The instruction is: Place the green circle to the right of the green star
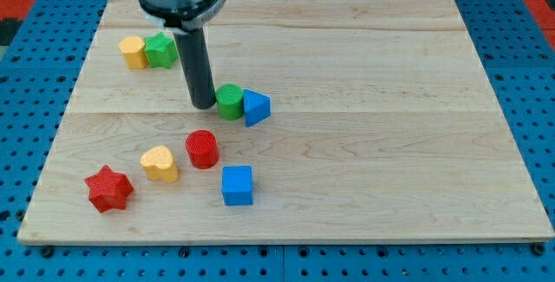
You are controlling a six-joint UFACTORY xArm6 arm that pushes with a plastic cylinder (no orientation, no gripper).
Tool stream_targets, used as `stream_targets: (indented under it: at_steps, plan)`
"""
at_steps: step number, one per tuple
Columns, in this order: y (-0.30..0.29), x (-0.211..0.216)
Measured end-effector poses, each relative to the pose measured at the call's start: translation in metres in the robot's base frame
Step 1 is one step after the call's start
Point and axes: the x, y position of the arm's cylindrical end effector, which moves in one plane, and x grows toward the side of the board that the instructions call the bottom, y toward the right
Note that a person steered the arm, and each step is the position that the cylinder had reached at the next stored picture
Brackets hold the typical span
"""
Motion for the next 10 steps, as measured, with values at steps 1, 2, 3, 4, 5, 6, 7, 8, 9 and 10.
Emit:
stream_targets:
  at_steps: [1, 2, 3, 4, 5, 6, 7, 8, 9, 10]
  plan:
    - [0.003, 0.030]
    - [0.031, 0.022]
    - [0.031, -0.031]
    - [0.013, -0.080]
    - [0.015, -0.068]
    - [0.049, -0.052]
    - [0.076, -0.074]
    - [0.055, -0.098]
    - [0.010, -0.099]
    - [0.010, -0.099]
